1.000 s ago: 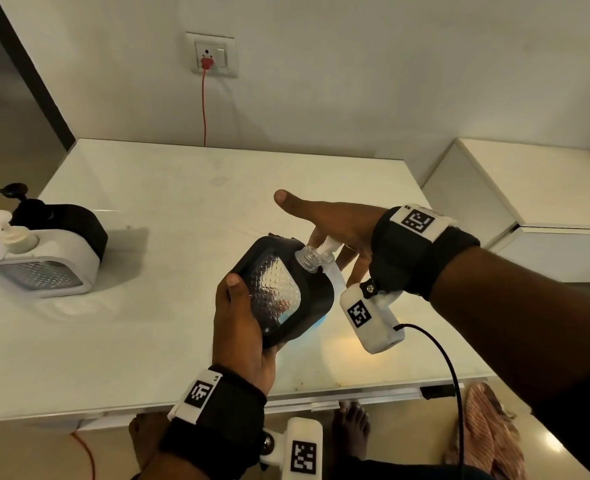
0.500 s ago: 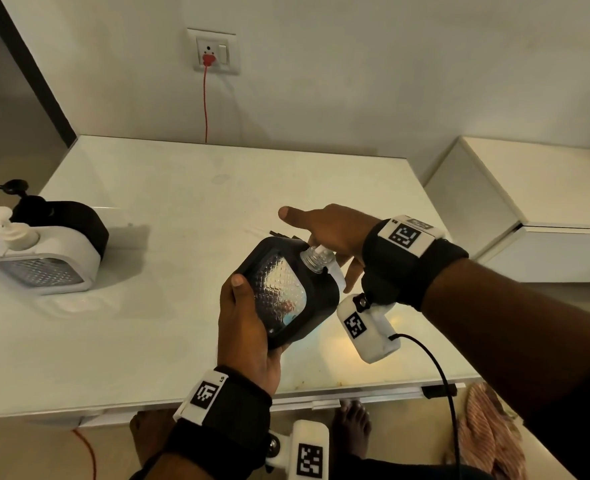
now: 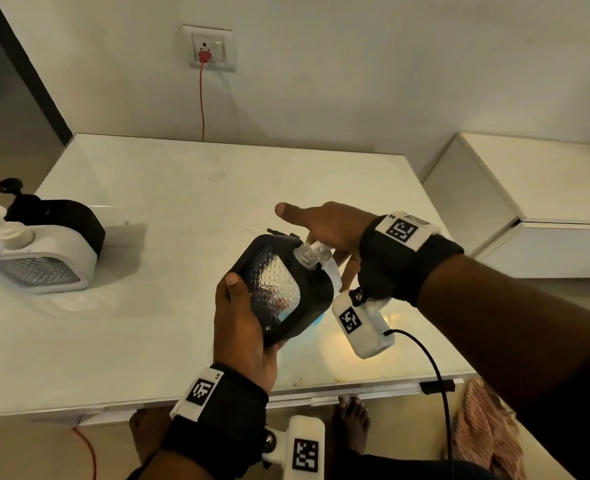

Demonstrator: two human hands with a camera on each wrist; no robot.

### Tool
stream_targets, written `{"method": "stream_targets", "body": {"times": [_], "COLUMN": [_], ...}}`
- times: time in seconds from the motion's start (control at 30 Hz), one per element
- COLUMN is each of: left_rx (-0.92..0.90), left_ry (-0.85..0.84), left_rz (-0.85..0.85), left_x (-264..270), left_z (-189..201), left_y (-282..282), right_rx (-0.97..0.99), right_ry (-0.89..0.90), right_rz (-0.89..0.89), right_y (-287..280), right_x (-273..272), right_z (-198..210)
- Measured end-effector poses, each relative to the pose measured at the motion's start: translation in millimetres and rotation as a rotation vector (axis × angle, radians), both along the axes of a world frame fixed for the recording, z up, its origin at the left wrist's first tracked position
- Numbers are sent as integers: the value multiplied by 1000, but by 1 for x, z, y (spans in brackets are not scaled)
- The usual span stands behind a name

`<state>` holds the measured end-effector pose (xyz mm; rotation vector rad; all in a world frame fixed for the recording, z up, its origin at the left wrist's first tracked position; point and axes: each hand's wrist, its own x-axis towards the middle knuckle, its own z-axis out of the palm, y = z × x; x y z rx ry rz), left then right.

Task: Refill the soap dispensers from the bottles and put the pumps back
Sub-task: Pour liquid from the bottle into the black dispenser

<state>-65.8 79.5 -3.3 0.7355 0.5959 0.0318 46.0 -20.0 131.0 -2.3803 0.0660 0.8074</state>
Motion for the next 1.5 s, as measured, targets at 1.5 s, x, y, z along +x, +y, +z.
{"method": "stream_targets", "body": {"times": [1.5], "left_rx": [14], "left_ry": [-16], "left_rz": [-4], "left_x": [-1], "left_z": [1], "left_y": [1], "right_rx": [-98], "right_ry": [-186], "right_rz": [66], "right_y": [-7], "right_x": [15], "right_z": [-23]}}
